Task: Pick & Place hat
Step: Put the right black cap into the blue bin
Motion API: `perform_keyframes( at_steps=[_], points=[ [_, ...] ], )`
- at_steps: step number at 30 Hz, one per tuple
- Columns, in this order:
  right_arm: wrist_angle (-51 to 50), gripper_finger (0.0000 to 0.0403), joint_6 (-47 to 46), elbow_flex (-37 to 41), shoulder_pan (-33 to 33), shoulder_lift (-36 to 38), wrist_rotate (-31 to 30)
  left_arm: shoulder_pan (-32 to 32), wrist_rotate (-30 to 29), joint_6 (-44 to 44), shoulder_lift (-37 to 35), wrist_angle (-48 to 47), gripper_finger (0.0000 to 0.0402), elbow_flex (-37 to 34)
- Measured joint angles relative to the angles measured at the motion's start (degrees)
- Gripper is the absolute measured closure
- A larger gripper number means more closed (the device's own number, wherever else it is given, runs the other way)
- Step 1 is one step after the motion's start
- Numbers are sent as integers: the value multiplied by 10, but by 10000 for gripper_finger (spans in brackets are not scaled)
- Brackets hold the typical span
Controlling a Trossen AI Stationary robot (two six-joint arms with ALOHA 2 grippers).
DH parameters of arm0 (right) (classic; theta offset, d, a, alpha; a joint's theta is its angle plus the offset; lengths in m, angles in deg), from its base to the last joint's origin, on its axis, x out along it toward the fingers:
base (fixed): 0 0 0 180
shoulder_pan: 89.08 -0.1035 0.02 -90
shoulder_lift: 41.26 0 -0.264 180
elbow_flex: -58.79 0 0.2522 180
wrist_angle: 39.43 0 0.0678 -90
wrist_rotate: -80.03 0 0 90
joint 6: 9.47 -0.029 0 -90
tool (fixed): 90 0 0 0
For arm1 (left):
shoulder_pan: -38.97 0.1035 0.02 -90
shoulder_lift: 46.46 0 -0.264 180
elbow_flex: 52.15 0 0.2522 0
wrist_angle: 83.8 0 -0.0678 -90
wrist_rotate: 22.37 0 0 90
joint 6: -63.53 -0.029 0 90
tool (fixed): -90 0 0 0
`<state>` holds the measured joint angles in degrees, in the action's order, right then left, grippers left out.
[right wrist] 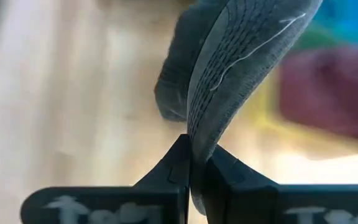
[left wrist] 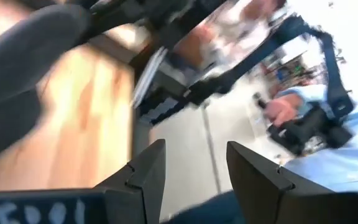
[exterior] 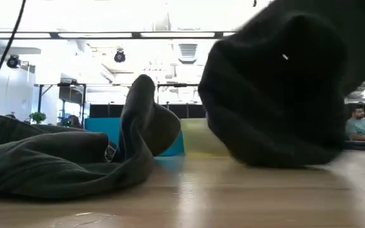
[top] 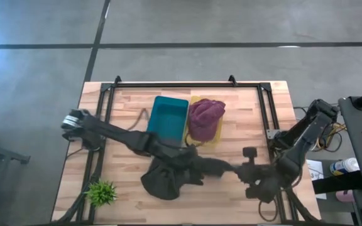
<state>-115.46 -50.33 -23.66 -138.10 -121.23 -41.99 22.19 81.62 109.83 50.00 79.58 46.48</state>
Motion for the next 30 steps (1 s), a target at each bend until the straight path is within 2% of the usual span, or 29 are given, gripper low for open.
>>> perform_keyframes(
  at_steps=[5,7,9,11,14,18,24,30],
  points=[
    [-189,389,170,-142,-14,-91,-58,-8,-138,-50,-59,0,239,24],
    [-250,389,227,-175,-30,-132,-88,-7,-185,-61,-70,3,239,26],
    [-281,389,282,-186,-43,-163,-113,-4,-206,-64,-70,1,239,25],
    [-272,389,343,-187,-58,-183,-125,-3,-206,-64,-60,-5,239,21],
    [-277,390,386,-189,-75,-210,-162,-2,-192,-63,-29,-9,239,21],
    [-277,390,394,-194,-93,-224,-190,-2,-166,-63,30,-12,239,20],
    [-275,390,397,-199,-100,-233,-192,-1,-124,-72,116,-4,239,24],
    [-269,390,438,-208,-100,-243,-207,-1,-87,-67,207,-6,239,48]
  ],
)
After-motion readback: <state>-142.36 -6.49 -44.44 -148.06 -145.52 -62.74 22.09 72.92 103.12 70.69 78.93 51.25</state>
